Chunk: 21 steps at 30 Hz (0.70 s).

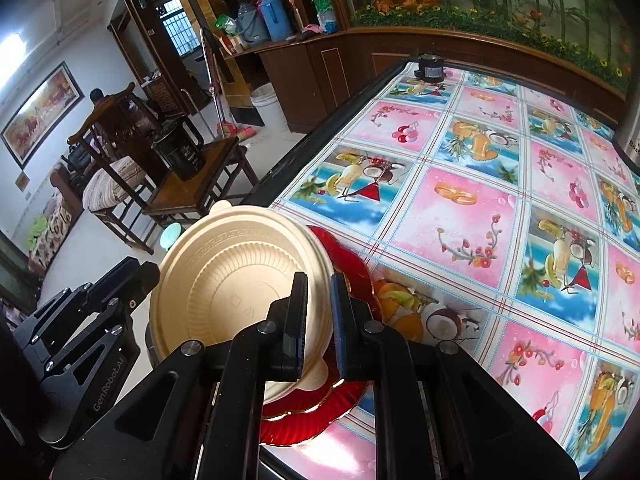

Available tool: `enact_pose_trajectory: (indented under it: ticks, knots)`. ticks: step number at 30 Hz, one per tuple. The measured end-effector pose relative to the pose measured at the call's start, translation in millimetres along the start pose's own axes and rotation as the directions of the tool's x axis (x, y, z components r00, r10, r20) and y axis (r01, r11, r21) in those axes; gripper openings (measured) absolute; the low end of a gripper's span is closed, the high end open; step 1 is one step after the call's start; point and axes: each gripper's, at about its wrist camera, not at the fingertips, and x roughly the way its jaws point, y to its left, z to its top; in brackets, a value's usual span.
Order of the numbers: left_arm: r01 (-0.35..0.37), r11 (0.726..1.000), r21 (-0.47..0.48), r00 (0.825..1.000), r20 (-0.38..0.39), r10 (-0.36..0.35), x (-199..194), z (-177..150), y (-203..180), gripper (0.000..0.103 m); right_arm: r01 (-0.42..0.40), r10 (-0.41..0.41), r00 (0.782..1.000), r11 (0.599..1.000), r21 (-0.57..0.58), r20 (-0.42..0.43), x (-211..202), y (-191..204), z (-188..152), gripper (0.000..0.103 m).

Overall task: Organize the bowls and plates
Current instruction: 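Lower the bowl into the first beige bowl and open the right gripper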

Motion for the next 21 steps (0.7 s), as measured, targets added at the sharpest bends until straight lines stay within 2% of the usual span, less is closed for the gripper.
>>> enact_pose_trajectory:
  ticks: [6,10,16,19,21]
  knots:
    - [-0.003,1.000,0.026,1.000,0.031,0.003,-14.2,2.5,-14.7,0.019,0.007,-0.007,1.000,1.000,0.025,0.023,-11.8,-16.1,-2.7,0.011]
    - [0.010,0.998,0.063,0.998,0.065,-0.014,-27.9,3.3,-32.6,0.019,0.039,-0.042,0.998,0.997,0.065,0.040,-22.9,-42.1,-9.0,0.011]
    - [0.009,0.994,0.109,0.995,0.099,-0.020,-43.0,2.9,-57.1,0.033,0.036,-0.046,0.997,0.990,0.139,0.068,-43.3,-75.0,-17.7,0.012]
    - [0.004,0.992,0.126,0.993,0.114,-0.018,-49.2,1.3,-66.2,0.045,0.021,-0.034,0.995,0.990,0.136,0.092,-54.3,-79.7,-23.0,0.012]
    - [-0.007,0.991,0.132,0.991,0.135,-0.011,-55.4,0.5,-69.6,0.059,0.010,-0.024,0.994,0.992,0.126,0.108,-58.9,-80.1,-26.6,0.012]
